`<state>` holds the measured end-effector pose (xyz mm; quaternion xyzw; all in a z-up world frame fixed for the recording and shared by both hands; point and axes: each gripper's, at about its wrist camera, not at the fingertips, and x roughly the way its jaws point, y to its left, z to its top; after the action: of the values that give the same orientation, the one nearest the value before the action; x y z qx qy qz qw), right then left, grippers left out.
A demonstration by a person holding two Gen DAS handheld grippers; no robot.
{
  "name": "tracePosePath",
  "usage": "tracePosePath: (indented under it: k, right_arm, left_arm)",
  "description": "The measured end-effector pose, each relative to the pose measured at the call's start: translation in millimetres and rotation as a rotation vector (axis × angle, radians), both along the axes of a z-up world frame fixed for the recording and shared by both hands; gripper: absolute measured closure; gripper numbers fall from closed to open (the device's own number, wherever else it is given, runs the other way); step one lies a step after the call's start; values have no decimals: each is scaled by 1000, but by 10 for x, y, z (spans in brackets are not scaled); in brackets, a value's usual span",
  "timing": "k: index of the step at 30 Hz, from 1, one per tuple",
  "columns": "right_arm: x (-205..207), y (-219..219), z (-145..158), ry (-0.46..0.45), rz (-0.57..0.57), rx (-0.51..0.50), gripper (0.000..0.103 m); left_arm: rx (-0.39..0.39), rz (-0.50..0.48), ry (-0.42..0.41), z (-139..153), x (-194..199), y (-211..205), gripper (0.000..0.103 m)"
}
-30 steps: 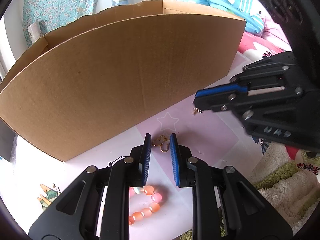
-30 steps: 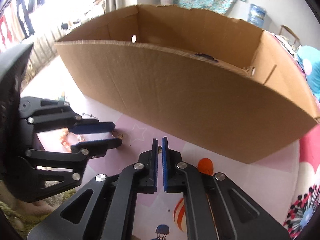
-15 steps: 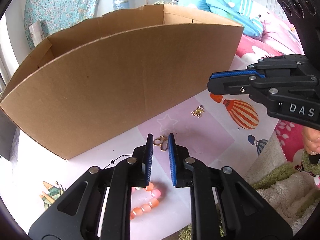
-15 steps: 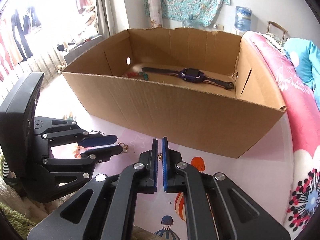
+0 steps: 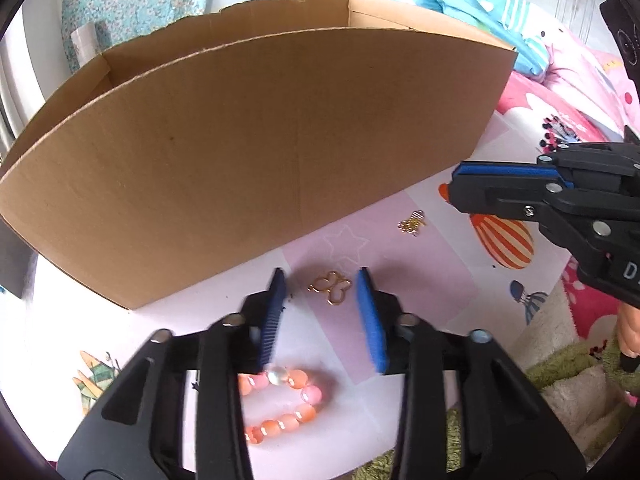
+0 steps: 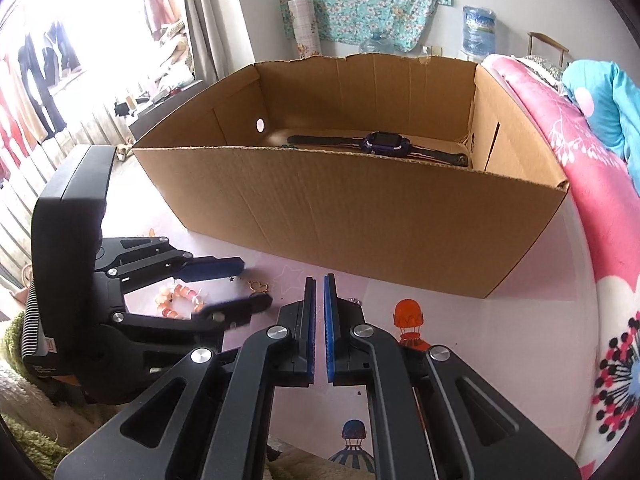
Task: Organize jewelry
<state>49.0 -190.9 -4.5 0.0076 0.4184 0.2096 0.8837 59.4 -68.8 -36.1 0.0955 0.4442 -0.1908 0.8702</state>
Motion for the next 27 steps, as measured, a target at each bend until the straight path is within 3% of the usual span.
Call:
tracePosePath:
  k: [1, 9, 11, 17, 22, 27]
  right_arm:
    - [5, -9, -7, 0, -1, 4, 99]
    - [47, -85, -3, -9, -6, 34, 99]
    - [48, -105, 17, -17, -8, 37, 99]
    - [21, -145, 68, -41, -9, 35, 99]
    - [-24, -152, 109, -55, -12, 45, 99]
    - [-40, -147, 98, -56, -14, 60, 99]
  left_arm:
    - [11, -6, -3, 0, 10, -15, 84]
    - [50, -26, -36, -6, -39, -100, 85]
    - [51, -24, -39, -2, -38, -106, 103]
    - [65, -9, -35, 17, -64, -94, 103]
    - [22, 13, -27, 118, -131, 0, 94]
    - [-12, -10, 29, 83, -139, 8, 93]
